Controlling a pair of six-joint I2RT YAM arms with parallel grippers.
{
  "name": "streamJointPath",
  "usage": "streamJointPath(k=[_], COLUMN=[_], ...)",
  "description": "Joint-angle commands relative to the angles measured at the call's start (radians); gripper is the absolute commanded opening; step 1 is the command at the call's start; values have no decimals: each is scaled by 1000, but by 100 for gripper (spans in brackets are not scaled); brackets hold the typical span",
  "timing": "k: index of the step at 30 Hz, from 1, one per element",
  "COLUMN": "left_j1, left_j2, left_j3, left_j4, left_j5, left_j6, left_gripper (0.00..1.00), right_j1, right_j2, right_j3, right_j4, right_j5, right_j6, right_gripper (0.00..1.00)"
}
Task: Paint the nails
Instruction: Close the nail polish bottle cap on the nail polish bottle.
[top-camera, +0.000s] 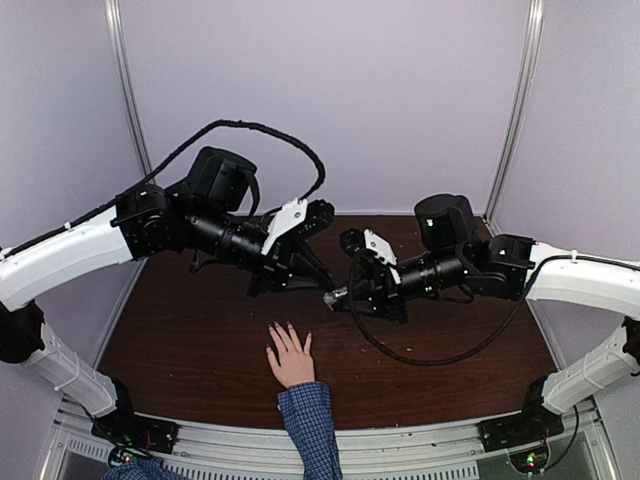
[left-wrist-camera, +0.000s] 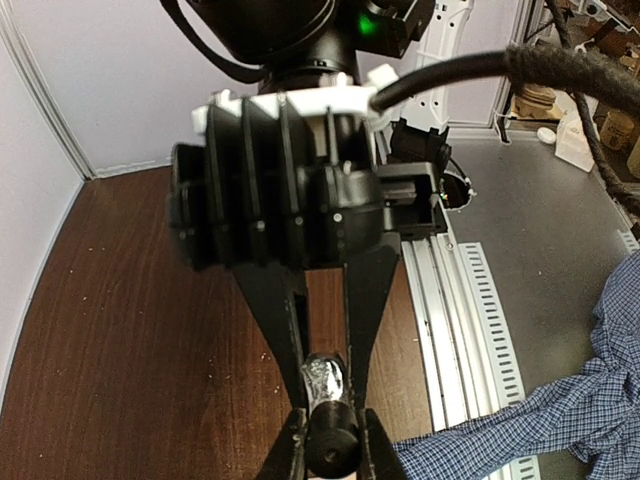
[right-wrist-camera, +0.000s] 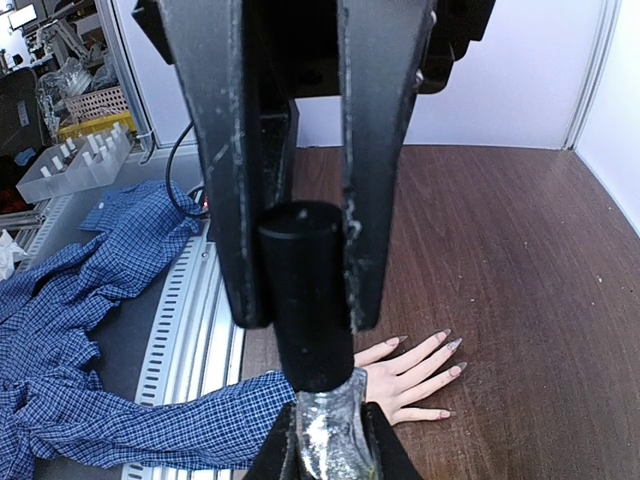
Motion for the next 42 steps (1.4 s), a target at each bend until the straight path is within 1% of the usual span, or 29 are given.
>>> streamJointPath(k=[1, 14, 22, 27, 33, 40, 42], left_j1=[4, 3, 3, 4, 3, 3, 4], left_j2=[14, 26, 23, 20, 15, 3, 1], left_j3=[-12, -43, -87, -99, -64, -25, -14], left_j4=[43, 63, 83, 83, 59, 29, 14], left_j5=[23, 23, 59, 58, 55, 67, 58], left_j6=[-15, -9, 28, 54, 32, 25, 30], left_gripper=[0, 0, 0, 0, 8, 21, 22], right_j1=[5, 5, 5, 5, 5, 6, 6], right_j2=[-34, -51, -74, -89, -89, -87, -86], right_j3=[13, 13, 10, 5, -8, -15, -16], right_j4=[40, 74, 134, 149, 140, 143, 143], right_j5=[-11, -19, -49, -65, -48, -43, -43], right_j6=[9, 21, 26, 26, 21, 23, 24], right_gripper=[0, 0, 0, 0, 0, 0, 0])
